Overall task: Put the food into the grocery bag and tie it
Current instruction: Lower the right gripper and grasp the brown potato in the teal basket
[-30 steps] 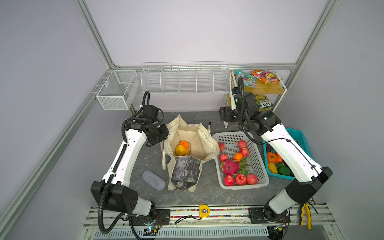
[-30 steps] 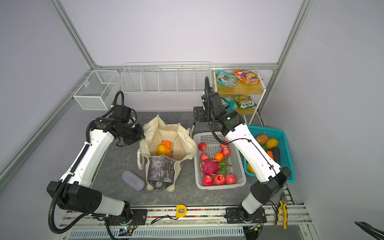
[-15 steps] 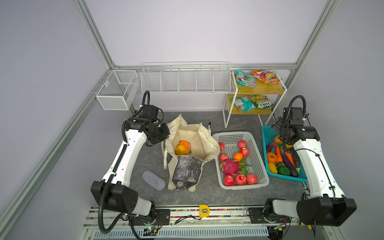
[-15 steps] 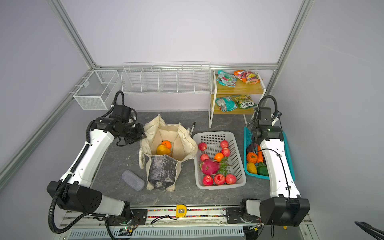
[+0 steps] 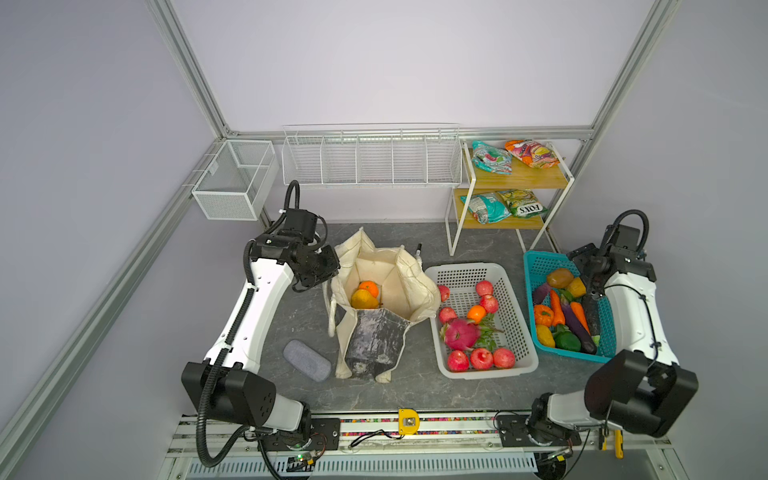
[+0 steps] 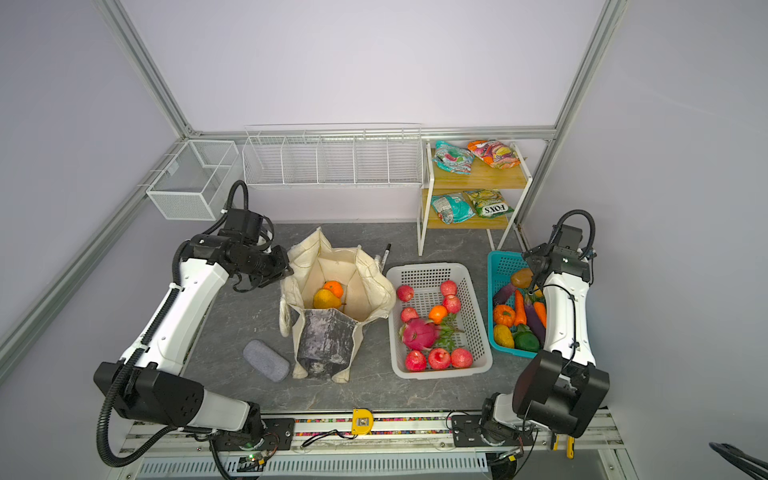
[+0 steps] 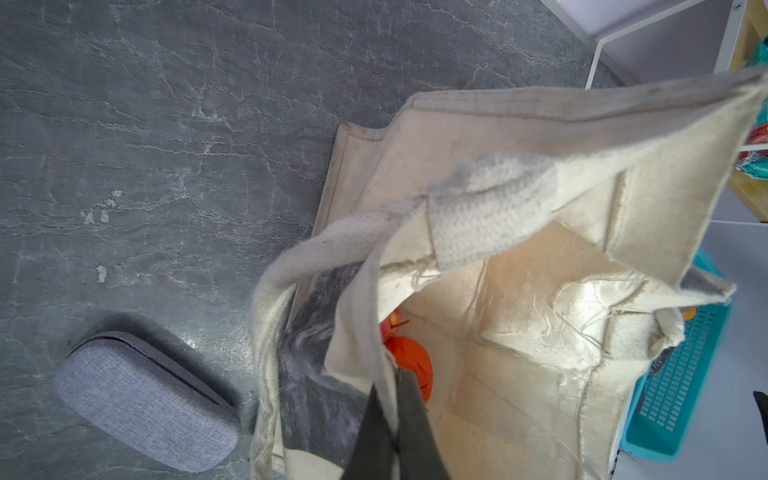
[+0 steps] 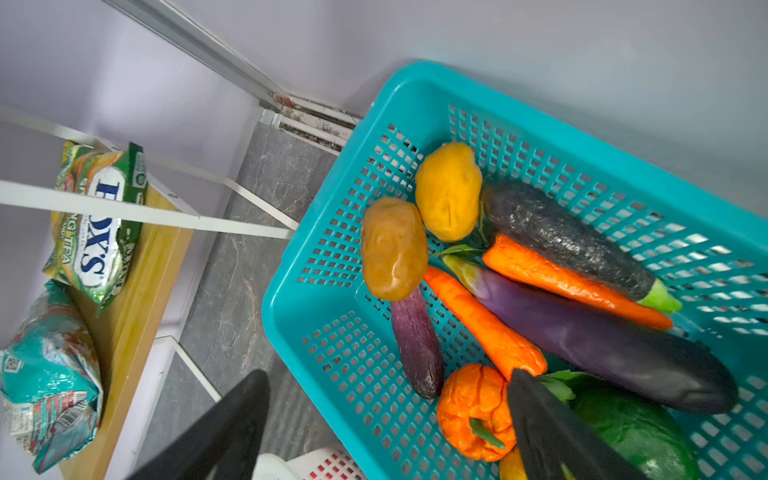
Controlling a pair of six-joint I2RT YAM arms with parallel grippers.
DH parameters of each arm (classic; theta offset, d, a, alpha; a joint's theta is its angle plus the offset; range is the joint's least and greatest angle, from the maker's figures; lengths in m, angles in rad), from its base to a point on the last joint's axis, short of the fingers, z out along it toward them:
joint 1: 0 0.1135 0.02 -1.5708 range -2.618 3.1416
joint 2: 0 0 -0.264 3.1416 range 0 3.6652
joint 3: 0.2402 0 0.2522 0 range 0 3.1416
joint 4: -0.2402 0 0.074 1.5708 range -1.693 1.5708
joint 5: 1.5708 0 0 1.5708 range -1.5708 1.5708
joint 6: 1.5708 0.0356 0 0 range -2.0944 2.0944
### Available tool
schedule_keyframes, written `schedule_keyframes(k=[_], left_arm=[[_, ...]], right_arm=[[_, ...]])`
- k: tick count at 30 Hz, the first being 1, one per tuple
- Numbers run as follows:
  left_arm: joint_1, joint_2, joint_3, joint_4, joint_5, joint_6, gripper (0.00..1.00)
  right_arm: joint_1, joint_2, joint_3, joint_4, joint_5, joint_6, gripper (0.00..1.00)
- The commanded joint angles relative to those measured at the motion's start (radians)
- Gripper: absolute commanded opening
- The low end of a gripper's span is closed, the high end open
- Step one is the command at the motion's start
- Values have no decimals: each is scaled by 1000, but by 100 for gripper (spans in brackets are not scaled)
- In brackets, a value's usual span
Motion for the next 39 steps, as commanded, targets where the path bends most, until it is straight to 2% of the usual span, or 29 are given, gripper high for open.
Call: schedule_keyframes(k=[1,5,18,39], left_arm=[[4,-10,5,22,-25,33,0],[4,-16,16,20,-43,50,0],[4,-5,24,36,-57,56,0],[15,77,67,45,-54,53,0]], right_arm=[[-10,39,-24,36,-90,73,93],[-13,97,-24,56,-122,118,95],[-12,250,16,64,-99,265,98],[-14,453,140,108,-95,264,97]])
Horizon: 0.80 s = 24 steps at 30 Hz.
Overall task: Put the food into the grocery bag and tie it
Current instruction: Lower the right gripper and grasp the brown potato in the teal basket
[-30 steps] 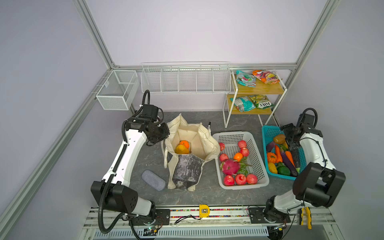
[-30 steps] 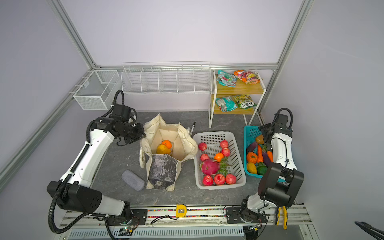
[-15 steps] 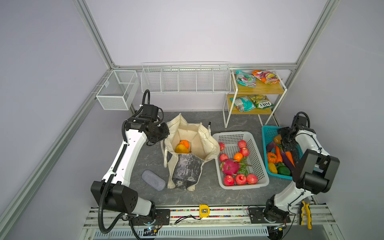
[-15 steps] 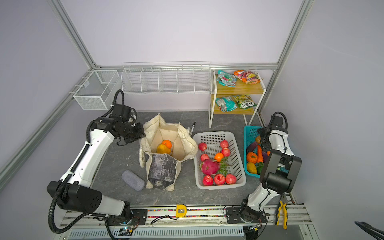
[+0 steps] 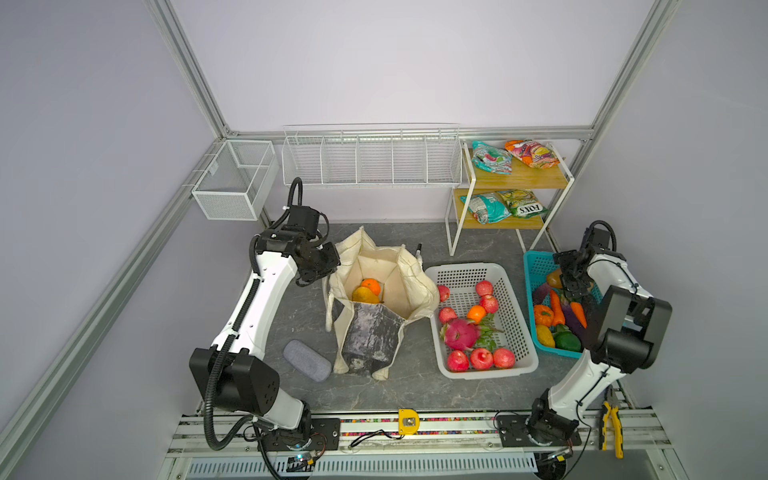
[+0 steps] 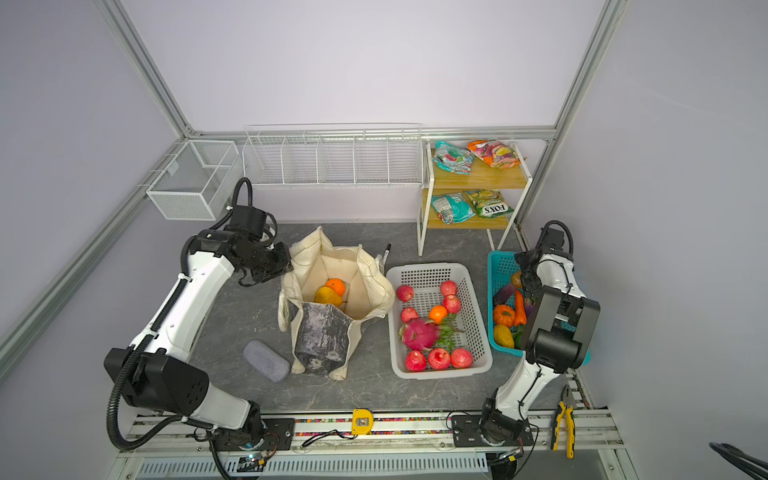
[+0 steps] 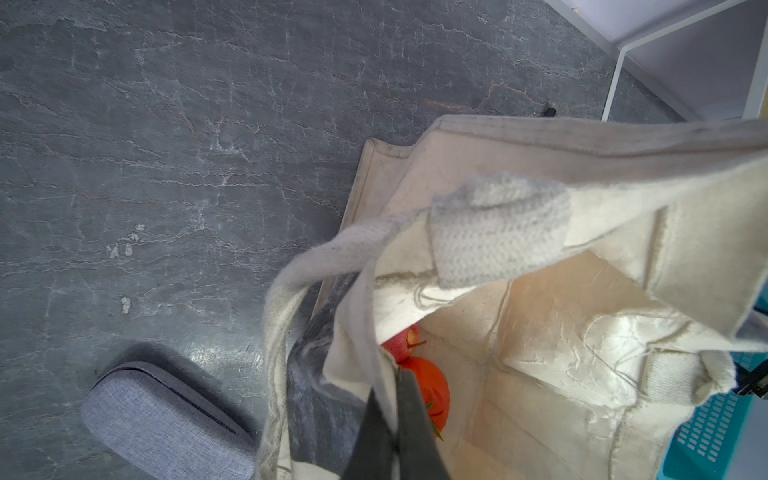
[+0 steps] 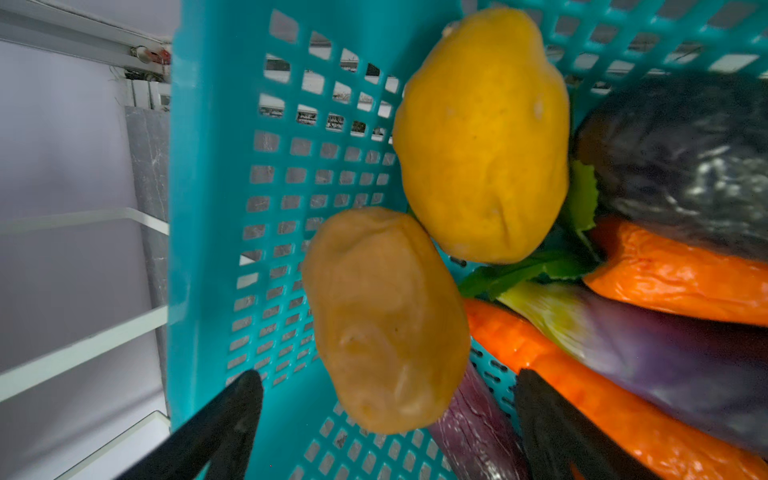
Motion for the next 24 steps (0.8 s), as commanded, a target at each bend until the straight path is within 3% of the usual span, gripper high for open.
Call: schedule_keyframes(k=[1,13,24], left_arm=[[7,11,36,19,-10,14,0],[13,32,58,15,-14,12,0],[22,42,65,8,-10,17,0]], right_arm=[[-6,41,38,-2,-1,25,98],[-5,92,55,4,22,55,98],[-3,112,58,7,41,71,87]])
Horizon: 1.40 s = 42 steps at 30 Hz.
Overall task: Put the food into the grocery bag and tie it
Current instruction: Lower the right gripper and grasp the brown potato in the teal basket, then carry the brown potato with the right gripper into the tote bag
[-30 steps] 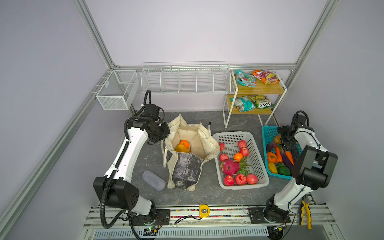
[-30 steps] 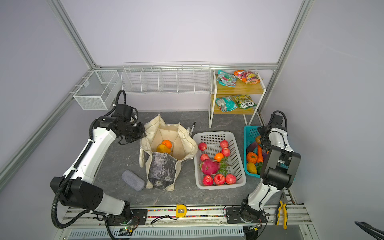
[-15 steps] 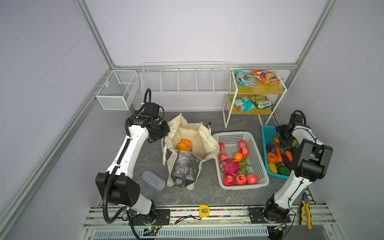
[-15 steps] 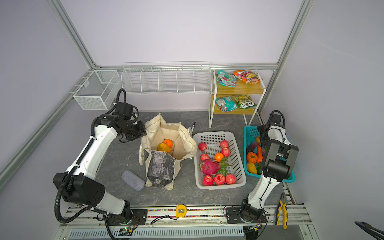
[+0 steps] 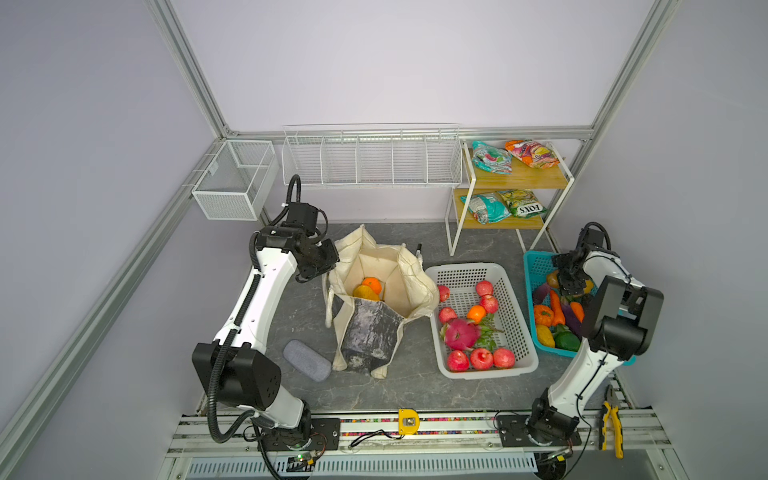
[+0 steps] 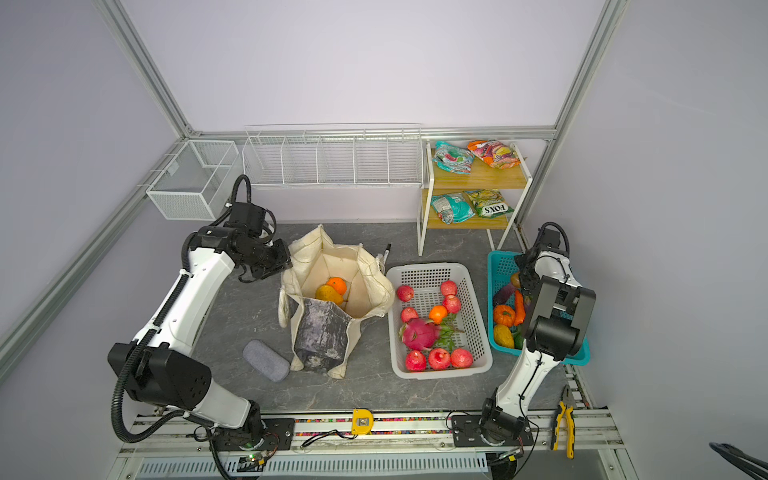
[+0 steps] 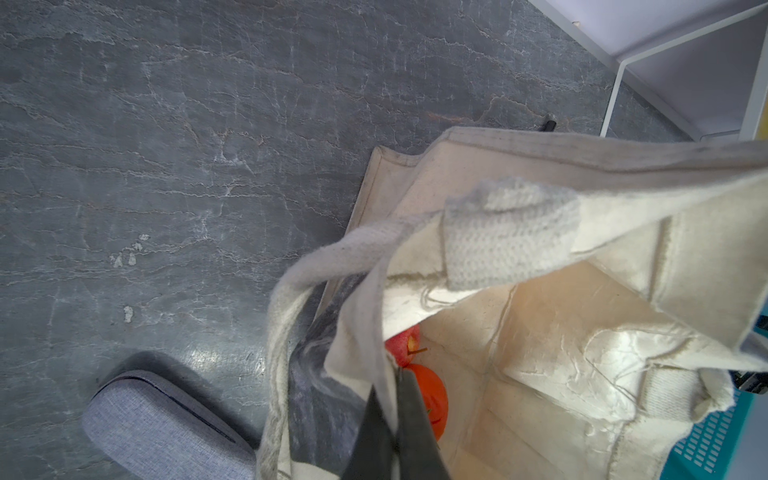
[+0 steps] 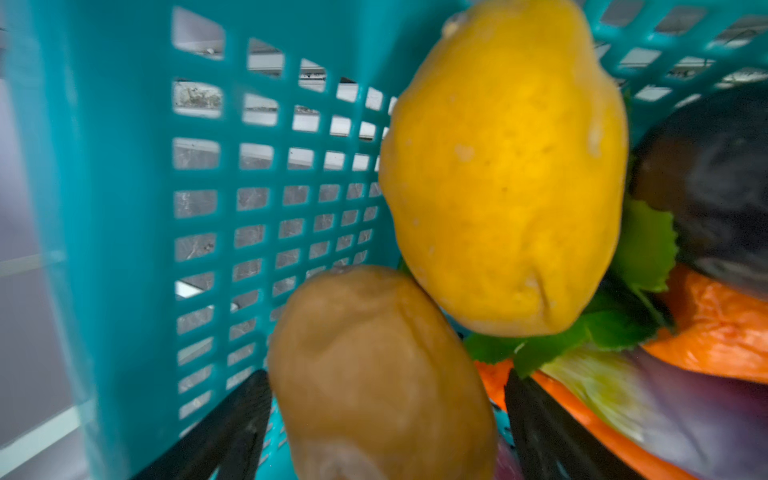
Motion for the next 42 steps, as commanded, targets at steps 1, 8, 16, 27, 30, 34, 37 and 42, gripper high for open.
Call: schedule_keyframes(k=[1,8,16,27,30,34,37,42], left_arm=[[9,13,33,9,-10,19,0],[15,10,33,5,-6,25,0],[18,6,32,4,3,34,0],[18,-3,10,4,39,27,0],[18,-13,13,5,43,18,0],[19,-19,29,-10,44,22,0],[23,-18,35,-20,44,28,0],[26,-16,35,-32,39,29,0]], right_arm=[[-3,12,7,2,16,25,84],[-2,-8,-19,23,21,37,70],[11,-65,-33,31,13,36,63],[66,-239,-121,43,-49,58,62],[83,-296,-142,28,-72,57,62],[119,-377,-157,-17,-90,49,62],[172,-434,-142,-50,-107,31,62],[334,-498,-48,-135,-74,-62,62]])
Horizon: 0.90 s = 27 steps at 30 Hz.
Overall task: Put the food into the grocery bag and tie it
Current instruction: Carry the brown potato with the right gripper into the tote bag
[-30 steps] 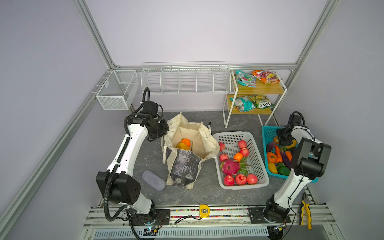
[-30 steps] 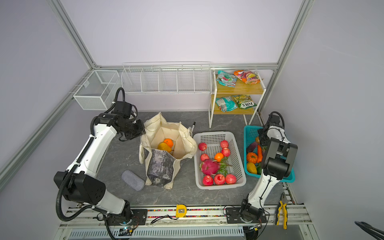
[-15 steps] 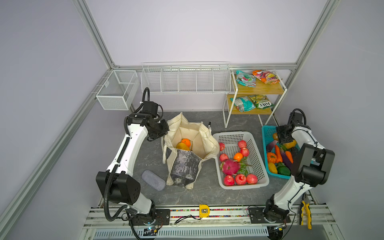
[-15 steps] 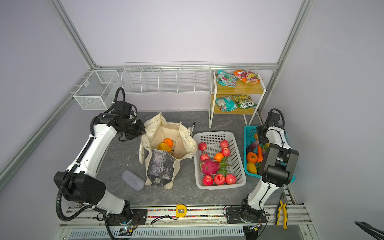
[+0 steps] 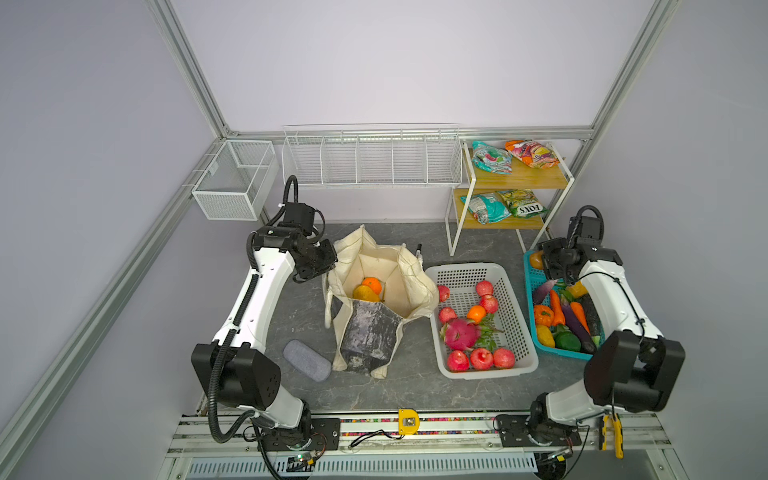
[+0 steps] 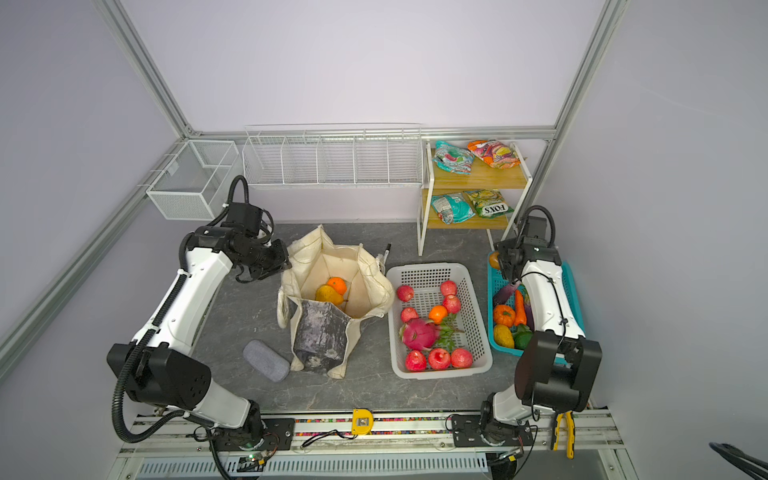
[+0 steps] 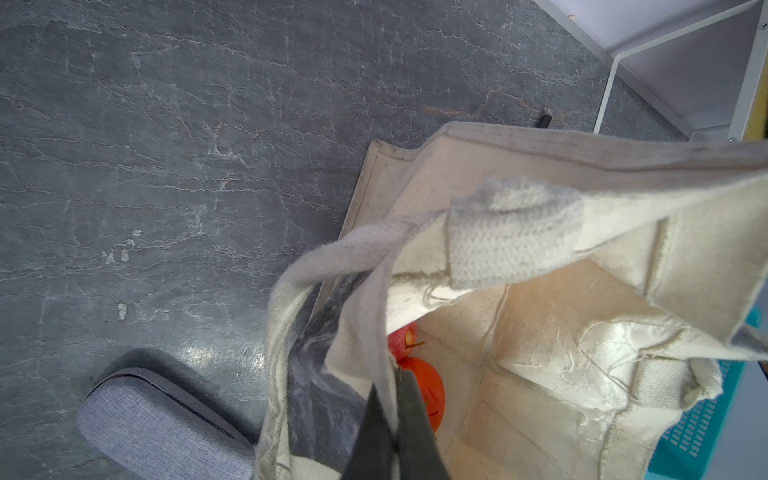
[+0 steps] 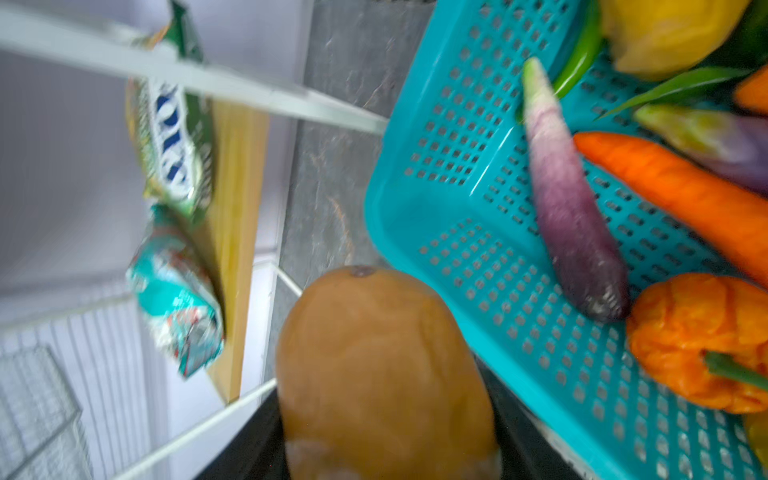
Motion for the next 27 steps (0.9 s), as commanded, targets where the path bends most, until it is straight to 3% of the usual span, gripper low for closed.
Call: schedule_keyframes(k=[1,6,14,20,27], left_arm=[[5,-17,36,-17,3,11,0],[5,-24,35,-20,6,1,0],[5,-36,35,-33,-9,-3,0],[5,-48,27,-43,-7,-15,0],[5,-64,24,-58,-15,-19,0]], right_arm=[[113,-46,78,-90,14,-83,62],[341,-53,175,-106,41,-204,62],[682,67,380,-87,57,-397,62],[873,205,553,-102,49,-581,62],[1023,345,661,-150,88,-793,63]])
